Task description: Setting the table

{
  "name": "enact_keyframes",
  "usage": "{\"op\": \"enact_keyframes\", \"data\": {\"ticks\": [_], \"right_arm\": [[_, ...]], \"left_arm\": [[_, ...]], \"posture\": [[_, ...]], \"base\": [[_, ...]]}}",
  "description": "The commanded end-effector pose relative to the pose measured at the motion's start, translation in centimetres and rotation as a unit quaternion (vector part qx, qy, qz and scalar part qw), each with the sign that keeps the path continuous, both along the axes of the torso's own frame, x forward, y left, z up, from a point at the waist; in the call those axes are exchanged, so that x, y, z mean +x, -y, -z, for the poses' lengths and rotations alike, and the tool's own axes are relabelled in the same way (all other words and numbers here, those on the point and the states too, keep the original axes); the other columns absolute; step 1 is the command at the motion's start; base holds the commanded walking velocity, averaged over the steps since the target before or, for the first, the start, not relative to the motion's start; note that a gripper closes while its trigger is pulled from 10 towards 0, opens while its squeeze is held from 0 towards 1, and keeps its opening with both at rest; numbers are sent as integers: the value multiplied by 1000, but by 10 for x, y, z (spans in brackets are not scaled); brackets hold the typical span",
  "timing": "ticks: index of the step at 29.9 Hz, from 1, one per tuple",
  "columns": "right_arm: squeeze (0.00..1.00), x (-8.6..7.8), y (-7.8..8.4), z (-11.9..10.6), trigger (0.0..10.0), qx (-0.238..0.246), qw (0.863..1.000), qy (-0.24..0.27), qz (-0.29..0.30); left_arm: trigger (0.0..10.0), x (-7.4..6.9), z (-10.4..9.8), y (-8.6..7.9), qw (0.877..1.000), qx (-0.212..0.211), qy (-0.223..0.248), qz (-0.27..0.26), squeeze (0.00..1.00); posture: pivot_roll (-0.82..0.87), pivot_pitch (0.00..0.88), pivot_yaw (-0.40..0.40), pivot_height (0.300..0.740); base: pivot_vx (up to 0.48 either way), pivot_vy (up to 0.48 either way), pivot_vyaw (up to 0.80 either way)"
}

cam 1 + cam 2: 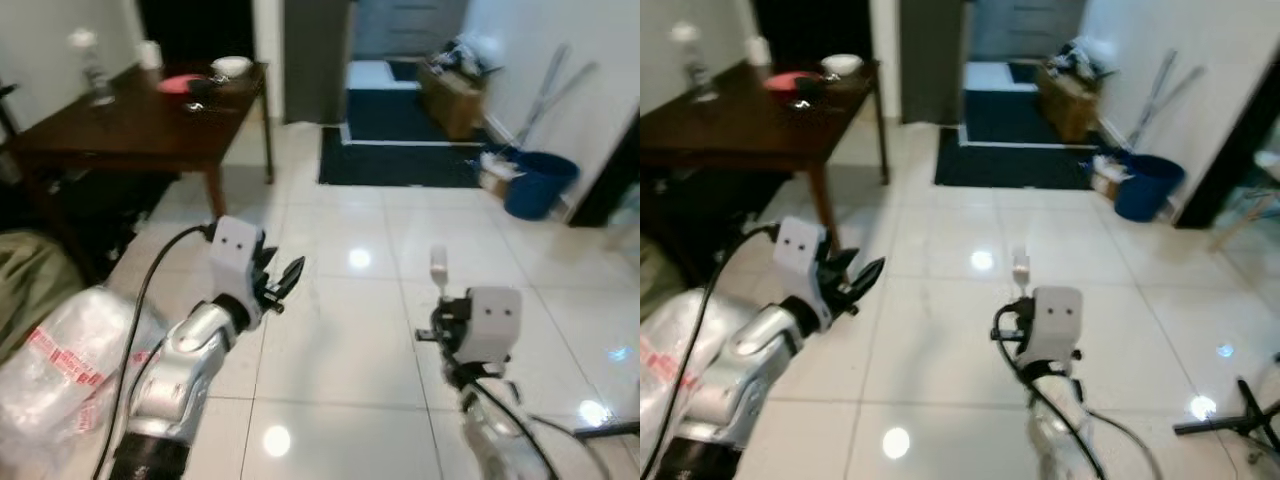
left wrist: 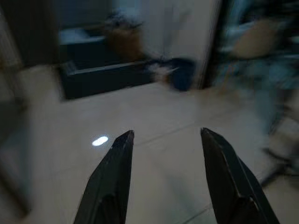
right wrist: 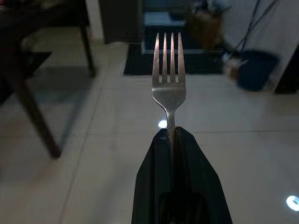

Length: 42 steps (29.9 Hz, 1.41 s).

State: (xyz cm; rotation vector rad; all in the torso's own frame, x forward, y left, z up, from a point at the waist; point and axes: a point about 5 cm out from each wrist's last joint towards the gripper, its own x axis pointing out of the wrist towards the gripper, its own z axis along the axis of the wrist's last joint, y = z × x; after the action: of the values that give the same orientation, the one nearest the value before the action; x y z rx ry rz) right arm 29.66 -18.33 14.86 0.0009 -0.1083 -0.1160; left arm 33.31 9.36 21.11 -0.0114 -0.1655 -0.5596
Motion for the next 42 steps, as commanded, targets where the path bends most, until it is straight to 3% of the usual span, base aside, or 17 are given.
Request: {"op": "enact_keyframes", "data": {"ticks": [1, 42], "right_arm": [[0, 1, -8, -1, 10000, 4, 1000, 3, -12], [0, 2, -8, -1, 10000, 3, 1000, 6, -12]], "left_arm": [[10000, 1, 4, -10, 1000, 9, -2, -17, 0], [10000, 1, 4, -4, 1000, 10, 5, -5, 0]], "posture": [[29, 49, 83, 740], [24, 37, 86, 740]], "base": [[480, 0, 0], [480, 0, 0]]}}
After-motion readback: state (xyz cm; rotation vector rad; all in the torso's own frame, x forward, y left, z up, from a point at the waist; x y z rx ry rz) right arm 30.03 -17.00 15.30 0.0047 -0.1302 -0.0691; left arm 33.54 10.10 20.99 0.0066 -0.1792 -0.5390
